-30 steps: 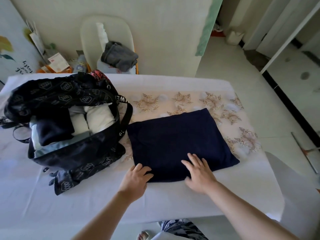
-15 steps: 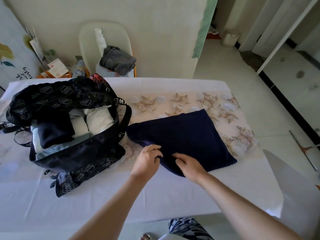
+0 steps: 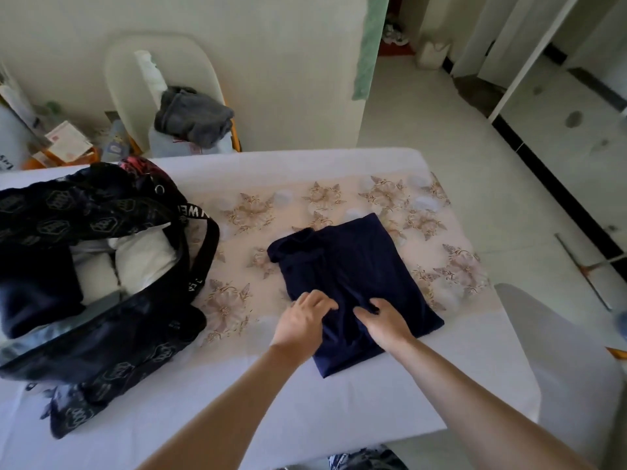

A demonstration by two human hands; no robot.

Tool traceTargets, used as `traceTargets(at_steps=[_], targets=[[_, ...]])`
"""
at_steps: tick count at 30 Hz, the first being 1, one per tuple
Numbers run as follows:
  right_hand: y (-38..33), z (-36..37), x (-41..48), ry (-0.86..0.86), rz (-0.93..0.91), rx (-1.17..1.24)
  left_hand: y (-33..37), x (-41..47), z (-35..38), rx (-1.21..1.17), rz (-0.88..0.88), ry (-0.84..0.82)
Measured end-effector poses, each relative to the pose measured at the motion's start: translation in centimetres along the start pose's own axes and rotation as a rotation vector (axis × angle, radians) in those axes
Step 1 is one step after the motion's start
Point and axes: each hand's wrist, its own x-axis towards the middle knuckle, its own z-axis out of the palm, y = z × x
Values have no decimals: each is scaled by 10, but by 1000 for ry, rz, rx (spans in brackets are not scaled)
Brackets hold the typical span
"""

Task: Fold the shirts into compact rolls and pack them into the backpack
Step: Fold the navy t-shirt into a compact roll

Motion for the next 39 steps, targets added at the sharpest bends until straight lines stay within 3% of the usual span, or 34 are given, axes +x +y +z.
traceTargets(at_steps=[7,12,17,19,22,24,26,28,31,34,36,39], targets=[[7,1,7,82,-67,-326,-27,85,-37,480,-1,-274],[32,-2,12,316,-505,-689,-37,132,-32,673,-53,-364],[28,1,21,249,-421,-745,-39,146,-39,593,-84,-354],[29,-1,21,248,-438,-625,-40,151,-42,446,-96,-219],[36,-6,16,405,-401,-489,-28,159,-39,74,-111,9],[41,-8,12,416,-269,-556,-16,156,-29,-75,-119,-15],[44,-9,11,432,-230,-681,-11,141,-9,-31,-114,-106],[43,-10,10,469,-320,-729,-11,120,5,169,-39,-55],[33,-4,5,409,-517,-777,-26,93,16,370,142,16],[26,9,-3,258,-711,-846,-49,70,18,405,36,-278],[27,18,-9,139,-732,-880,-56,64,14,435,-19,-376],[30,33,-15,76,-643,-925,-52,59,5,465,-28,-390]])
